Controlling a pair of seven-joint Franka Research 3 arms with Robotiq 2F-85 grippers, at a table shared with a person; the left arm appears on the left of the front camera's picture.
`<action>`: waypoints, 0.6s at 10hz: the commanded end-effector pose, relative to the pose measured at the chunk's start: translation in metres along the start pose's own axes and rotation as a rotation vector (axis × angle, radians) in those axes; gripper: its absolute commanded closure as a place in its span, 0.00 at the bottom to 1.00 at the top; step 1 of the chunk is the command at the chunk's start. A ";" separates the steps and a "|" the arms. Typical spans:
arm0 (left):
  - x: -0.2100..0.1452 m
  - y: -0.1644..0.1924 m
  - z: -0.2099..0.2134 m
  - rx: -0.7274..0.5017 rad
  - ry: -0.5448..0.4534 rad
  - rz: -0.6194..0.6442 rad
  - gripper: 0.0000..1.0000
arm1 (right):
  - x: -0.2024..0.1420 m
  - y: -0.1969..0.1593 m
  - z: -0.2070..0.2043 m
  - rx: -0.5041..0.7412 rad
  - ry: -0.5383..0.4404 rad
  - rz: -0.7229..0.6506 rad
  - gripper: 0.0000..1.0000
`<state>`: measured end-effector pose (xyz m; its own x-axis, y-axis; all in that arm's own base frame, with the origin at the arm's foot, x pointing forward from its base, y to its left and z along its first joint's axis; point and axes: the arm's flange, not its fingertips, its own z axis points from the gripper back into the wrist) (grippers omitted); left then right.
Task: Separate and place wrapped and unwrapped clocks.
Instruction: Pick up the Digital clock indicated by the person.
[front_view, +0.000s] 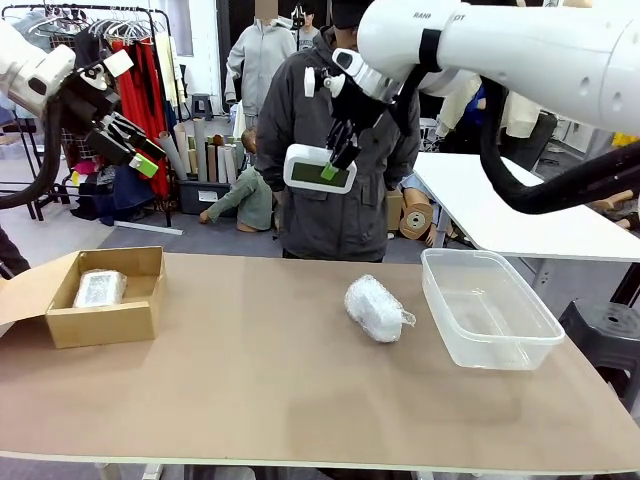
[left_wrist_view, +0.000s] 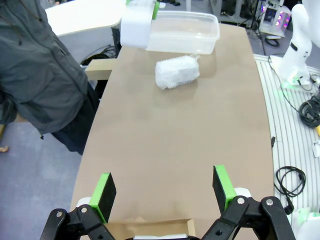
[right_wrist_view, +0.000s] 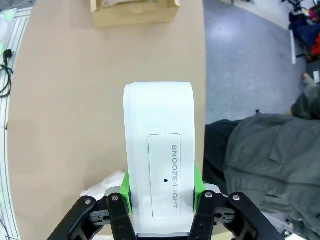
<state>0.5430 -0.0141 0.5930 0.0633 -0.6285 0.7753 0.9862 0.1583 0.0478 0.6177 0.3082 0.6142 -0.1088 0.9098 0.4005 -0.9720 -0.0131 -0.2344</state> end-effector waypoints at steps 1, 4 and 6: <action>0.000 -0.002 0.001 -0.003 -0.002 -0.011 0.00 | 0.001 0.005 0.008 -0.031 -0.045 -0.015 1.00; 0.000 -0.002 0.001 -0.003 -0.002 -0.011 0.00 | 0.000 0.000 0.006 -0.040 -0.058 -0.018 1.00; 0.000 -0.002 0.001 -0.003 -0.002 -0.011 0.00 | 0.002 -0.002 0.009 -0.034 -0.019 -0.003 1.00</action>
<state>0.5430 -0.0141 0.5930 0.0633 -0.6285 0.7753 0.9862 0.1583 0.0478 0.6200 0.3070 0.6190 -0.1091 0.9019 0.4179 -0.9653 0.0041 -0.2610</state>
